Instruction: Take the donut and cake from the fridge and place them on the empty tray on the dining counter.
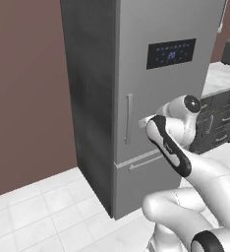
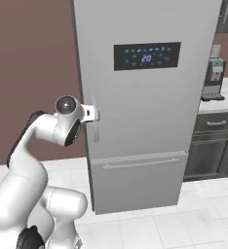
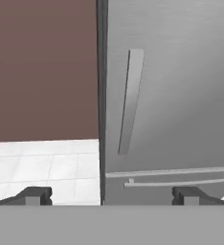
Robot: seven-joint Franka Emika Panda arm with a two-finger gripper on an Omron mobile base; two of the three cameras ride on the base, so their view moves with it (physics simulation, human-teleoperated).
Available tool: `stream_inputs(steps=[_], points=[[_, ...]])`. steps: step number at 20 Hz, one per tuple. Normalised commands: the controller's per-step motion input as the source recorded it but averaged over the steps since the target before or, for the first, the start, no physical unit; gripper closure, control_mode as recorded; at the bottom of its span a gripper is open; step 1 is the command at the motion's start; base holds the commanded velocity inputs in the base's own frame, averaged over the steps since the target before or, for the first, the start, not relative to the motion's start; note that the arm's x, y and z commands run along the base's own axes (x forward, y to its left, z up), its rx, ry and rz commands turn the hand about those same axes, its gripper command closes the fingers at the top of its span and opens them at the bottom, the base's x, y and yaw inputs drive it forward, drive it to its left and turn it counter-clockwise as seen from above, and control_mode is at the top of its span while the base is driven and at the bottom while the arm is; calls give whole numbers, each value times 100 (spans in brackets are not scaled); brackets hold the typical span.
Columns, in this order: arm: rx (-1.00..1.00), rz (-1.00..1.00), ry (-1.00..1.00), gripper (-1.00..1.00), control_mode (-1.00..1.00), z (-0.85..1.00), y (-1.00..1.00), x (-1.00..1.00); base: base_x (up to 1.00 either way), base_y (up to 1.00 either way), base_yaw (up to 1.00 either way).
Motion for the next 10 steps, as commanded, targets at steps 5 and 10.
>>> stream_inputs(steps=[5, 10], points=[[0, 2, 6, -100, -100, -6, 0, 72, 0, 0, 0], [1, 6, 4, -100, -100, -18, 0, 81, 0, 0, 0]])
